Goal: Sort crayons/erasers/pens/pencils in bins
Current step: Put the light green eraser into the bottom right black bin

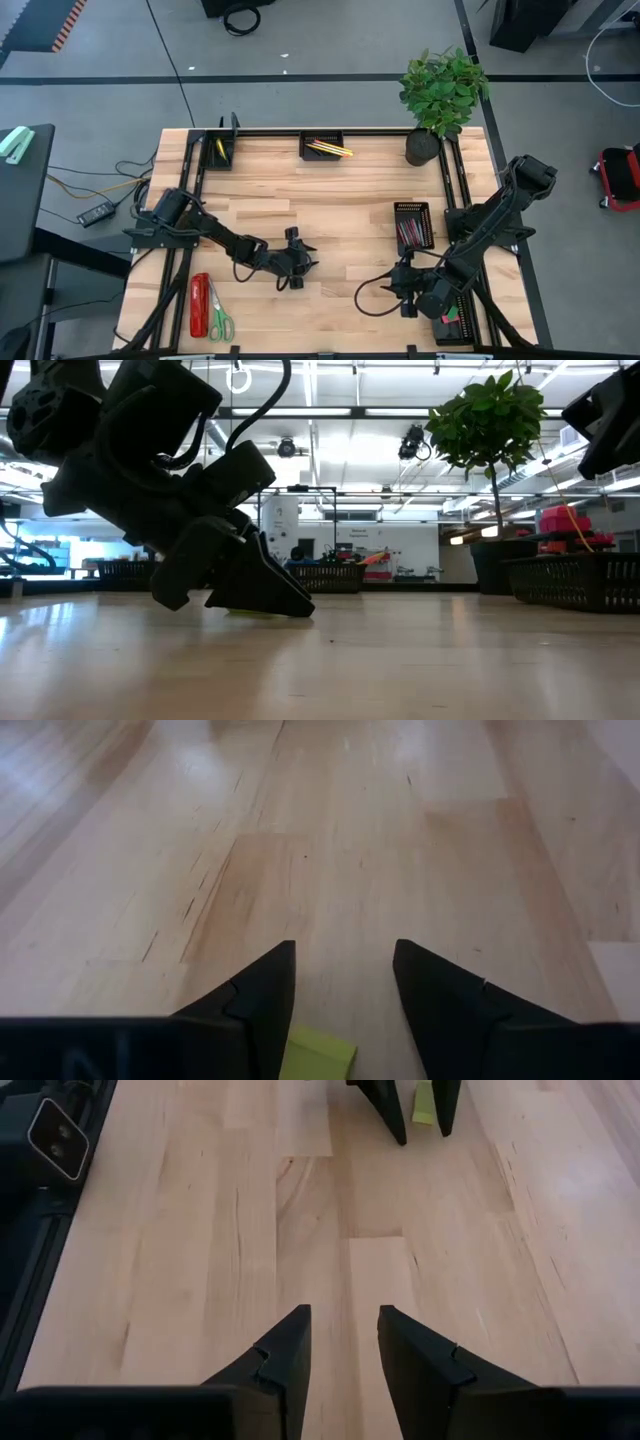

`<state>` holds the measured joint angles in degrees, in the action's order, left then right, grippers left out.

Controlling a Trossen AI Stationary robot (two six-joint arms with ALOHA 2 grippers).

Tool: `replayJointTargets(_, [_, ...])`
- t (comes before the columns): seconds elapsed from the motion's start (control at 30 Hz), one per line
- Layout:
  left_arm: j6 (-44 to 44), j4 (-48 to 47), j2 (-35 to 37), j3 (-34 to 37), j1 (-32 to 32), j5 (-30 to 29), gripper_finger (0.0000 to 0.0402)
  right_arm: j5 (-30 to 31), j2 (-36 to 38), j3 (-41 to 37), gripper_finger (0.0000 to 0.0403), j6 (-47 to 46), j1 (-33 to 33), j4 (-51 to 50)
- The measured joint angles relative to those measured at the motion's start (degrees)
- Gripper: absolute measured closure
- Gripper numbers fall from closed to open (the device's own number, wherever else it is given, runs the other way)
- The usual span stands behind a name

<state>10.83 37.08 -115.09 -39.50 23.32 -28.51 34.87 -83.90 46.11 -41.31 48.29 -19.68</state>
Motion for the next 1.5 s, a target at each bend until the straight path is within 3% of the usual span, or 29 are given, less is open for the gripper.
replayJointTargets(0.37, [3.12,-2.15,0.09,0.26,1.14,-0.42,0.0251,-0.15,0.0,0.0,0.0279,-0.01,0.0,0.13])
replayJointTargets(0.63, [-1.76,-7.07,4.32,0.65,2.48,-0.72,0.0332,0.1,0.0,0.0,0.0279,-0.01,-0.02,0.14])
replayJointTargets(0.87, [0.11,-18.76,11.37,0.96,3.21,-1.33,0.0393,0.23,0.0,0.0,0.0279,-0.01,-0.02,0.13])
replayJointTargets(1.17, [3.48,-23.6,11.87,0.76,5.32,-6.03,0.0377,0.24,0.0,0.0,0.0279,-0.01,-0.04,0.19])
replayJointTargets(1.33, [1.51,-23.92,11.92,0.76,6.88,-8.65,0.0388,0.24,0.0,0.0,0.0279,-0.01,-0.04,0.19])
replayJointTargets(1.5, [-4.03,-22.82,13.86,0.52,11.06,-15.93,0.0377,0.24,0.0,0.0,0.0279,0.13,-0.04,0.19])
